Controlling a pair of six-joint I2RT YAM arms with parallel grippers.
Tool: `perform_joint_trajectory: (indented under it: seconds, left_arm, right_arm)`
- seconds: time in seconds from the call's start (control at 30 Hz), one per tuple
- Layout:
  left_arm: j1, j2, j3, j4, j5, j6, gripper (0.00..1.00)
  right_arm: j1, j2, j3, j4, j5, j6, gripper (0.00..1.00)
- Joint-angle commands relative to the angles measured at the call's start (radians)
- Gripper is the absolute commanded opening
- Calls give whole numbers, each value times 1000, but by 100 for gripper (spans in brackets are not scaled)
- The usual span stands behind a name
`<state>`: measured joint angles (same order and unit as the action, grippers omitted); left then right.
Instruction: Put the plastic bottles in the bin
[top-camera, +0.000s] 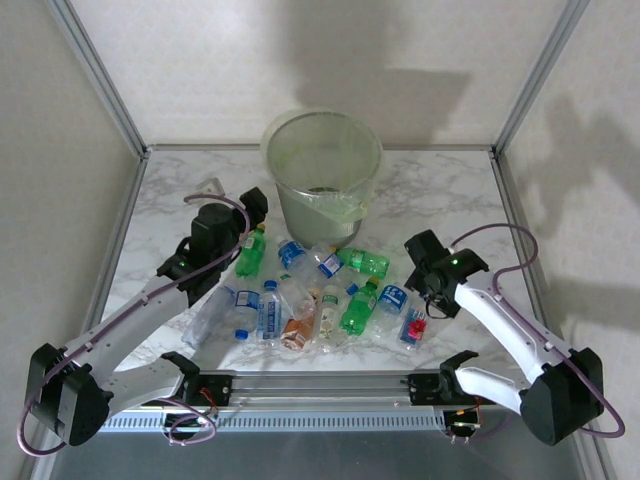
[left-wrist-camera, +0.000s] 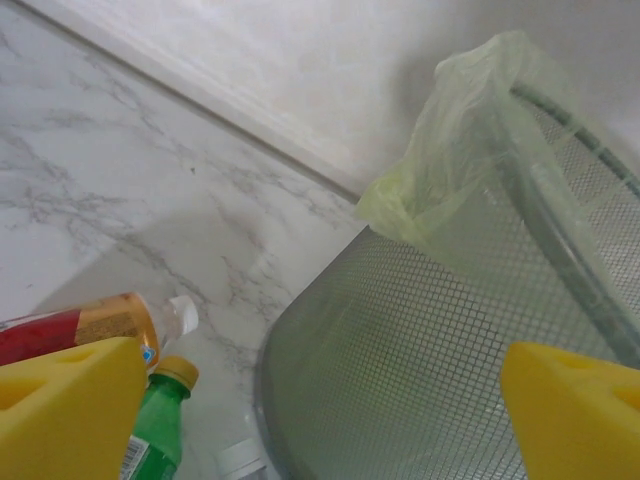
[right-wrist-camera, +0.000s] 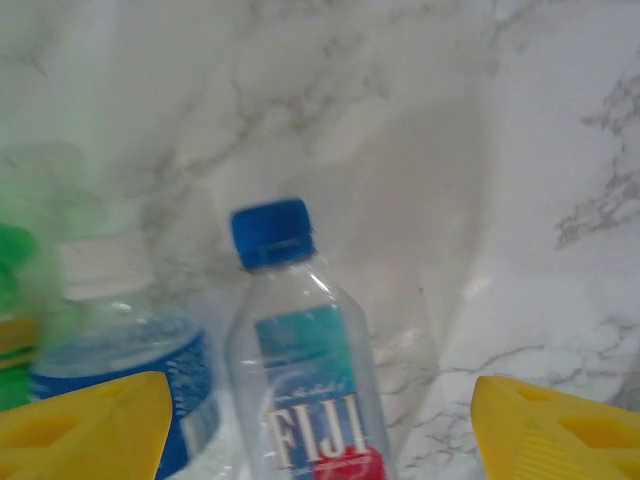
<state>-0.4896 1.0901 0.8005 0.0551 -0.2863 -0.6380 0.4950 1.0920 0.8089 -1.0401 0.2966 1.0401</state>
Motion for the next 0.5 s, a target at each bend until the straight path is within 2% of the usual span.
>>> perform_joint_trajectory:
  seconds: [0.0,0.23,0.47]
  left_arm:
    - [-1,-8,41,-44,5,-22,90]
    - [-1,-11,32,-17,61,-53,89]
    - [-1,-4,26,-12,68,-69,88]
  right_arm:
    - [8,13,-57,6,-57,6,78]
    - [10,63,-84,115,-101,-68,80]
    - [8,93,-132,156,-99,-75,80]
